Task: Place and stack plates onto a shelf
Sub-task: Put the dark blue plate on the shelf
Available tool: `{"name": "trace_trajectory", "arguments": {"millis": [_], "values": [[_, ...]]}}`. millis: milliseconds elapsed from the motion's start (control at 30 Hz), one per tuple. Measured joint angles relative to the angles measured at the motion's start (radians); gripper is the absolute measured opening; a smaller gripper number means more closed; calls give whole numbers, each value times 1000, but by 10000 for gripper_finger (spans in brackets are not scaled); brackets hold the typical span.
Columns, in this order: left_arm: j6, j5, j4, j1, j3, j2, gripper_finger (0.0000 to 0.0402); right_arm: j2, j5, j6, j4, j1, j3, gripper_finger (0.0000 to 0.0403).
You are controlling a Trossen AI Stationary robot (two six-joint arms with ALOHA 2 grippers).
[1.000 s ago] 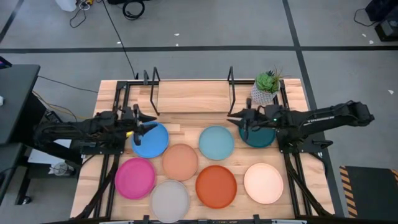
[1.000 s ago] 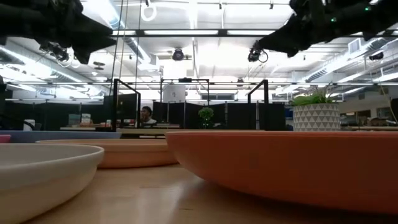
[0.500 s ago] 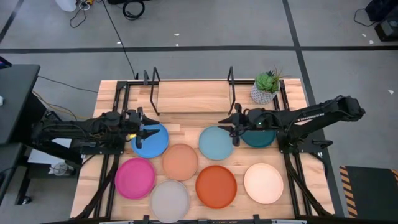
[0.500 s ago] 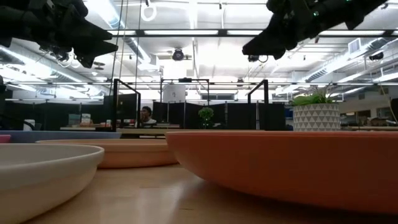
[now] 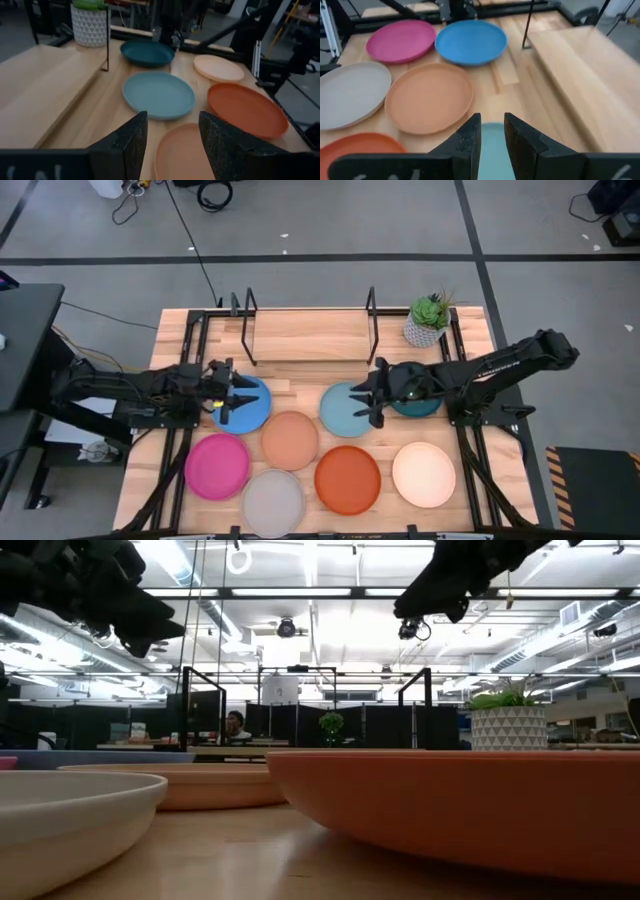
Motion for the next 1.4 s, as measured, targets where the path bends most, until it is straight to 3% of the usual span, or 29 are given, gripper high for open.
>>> {"name": "trace_trajectory", "arguments": {"millis": [533,767,967,1200,1400], "values": [[-11,-20,120,-17,0,60,185,7,83,124,-149,161,16,120],[0,-26,-94,-50,112,61,185,25,74,174,-168,174,16,146],[1,-31,-109,-78,137,61,185,118,47,146,-201,174,21,151],[-21,-45,-122,-77,137,61,185,274,38,115,-569,161,156,151],[-35,-45,-137,-77,137,61,185,384,-2,336,-868,123,222,147]]}}
